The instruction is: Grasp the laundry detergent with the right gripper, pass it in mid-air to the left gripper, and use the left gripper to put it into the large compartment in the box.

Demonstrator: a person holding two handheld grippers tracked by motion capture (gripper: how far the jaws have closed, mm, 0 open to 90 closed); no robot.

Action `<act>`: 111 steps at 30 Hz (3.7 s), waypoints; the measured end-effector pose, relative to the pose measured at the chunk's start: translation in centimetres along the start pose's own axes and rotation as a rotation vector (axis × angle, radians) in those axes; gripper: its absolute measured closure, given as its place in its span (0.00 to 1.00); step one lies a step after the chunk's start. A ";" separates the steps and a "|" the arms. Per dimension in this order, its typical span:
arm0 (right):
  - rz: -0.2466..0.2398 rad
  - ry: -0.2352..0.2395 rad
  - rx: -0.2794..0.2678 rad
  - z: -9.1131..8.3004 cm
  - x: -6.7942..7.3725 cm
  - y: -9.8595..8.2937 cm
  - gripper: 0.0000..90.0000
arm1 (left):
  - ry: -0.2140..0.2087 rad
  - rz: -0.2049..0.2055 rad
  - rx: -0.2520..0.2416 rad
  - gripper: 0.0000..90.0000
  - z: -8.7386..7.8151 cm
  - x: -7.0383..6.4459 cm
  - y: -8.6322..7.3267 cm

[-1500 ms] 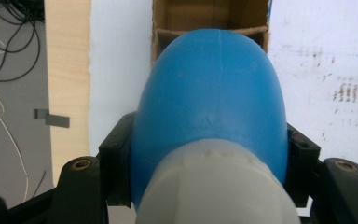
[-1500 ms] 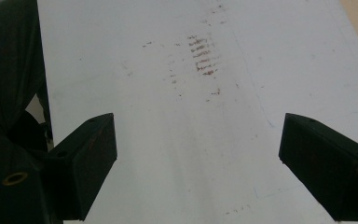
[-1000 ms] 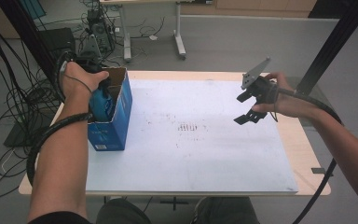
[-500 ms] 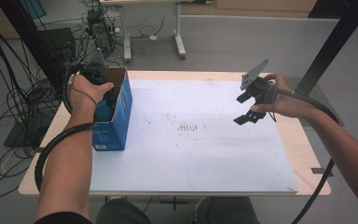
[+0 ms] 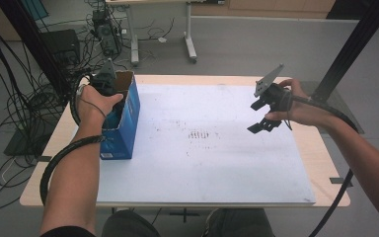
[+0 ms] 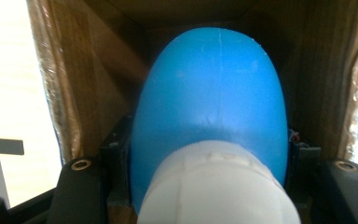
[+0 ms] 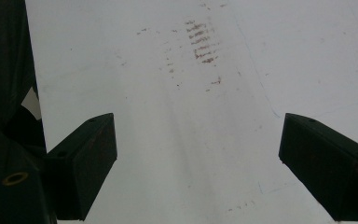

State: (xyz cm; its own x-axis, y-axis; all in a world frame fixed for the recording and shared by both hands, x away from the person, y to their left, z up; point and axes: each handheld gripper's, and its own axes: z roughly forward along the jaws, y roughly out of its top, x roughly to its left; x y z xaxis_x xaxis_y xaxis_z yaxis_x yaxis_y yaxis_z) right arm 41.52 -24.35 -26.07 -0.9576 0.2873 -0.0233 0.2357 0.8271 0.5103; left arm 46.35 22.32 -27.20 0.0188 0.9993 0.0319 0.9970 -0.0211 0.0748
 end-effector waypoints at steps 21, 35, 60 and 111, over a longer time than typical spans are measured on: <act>0.001 -0.009 -0.005 -0.3 -0.1 -0.1 0.13 | 0.007 0.008 -0.024 0.41 0.1 -0.1 -0.4; 0.001 -0.013 -0.004 -0.5 0.1 0.1 0.13 | 0.006 0.006 -0.029 0.41 0.1 -0.1 -0.4; -0.007 -0.011 -0.005 -0.6 0.1 0.4 0.13 | 0.002 0.004 -0.034 0.41 0.2 0.0 -0.4; -0.009 -0.010 -0.012 -0.4 0.3 0.5 0.13 | 0.002 0.005 -0.034 0.41 0.2 0.0 -0.4</act>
State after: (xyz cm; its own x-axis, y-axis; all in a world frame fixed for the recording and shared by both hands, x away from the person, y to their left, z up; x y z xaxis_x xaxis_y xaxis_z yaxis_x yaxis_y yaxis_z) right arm 41.31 -24.08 -25.44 -0.9579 0.2849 -0.0364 0.2253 0.8239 0.5201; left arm 45.93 22.36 -27.39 0.0238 0.9991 0.0347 0.9937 -0.0274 0.1089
